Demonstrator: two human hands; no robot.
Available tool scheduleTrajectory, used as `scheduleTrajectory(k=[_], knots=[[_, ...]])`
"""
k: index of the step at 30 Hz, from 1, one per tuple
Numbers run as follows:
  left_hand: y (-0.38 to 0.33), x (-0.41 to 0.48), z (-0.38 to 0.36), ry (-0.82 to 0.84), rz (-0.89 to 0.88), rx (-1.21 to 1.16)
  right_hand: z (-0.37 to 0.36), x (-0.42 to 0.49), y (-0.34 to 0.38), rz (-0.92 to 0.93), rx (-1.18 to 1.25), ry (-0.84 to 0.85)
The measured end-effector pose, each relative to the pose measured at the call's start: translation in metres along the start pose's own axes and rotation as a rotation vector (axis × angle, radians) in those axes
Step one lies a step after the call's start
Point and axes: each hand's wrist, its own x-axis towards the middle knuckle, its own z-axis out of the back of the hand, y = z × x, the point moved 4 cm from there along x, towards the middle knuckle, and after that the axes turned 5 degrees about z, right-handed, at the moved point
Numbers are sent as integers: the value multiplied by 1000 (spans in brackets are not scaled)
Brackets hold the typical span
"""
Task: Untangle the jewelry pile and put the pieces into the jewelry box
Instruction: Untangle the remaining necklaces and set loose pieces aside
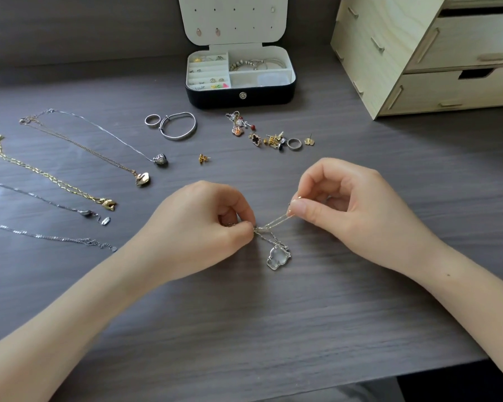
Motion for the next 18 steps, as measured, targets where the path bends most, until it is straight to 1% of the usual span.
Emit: scheduleTrajectory(k=[7,12,15,18], knots=[[2,3,0,31,44,-75,7,6,9,-37,166,14],[3,4,1,100,60,-329,8,14,11,-65,226,32],[4,4,1,114,49,-380,1,20,11,-62,211,50],[5,5,0,112,53,-381,-6,24,9,-43,93,80]])
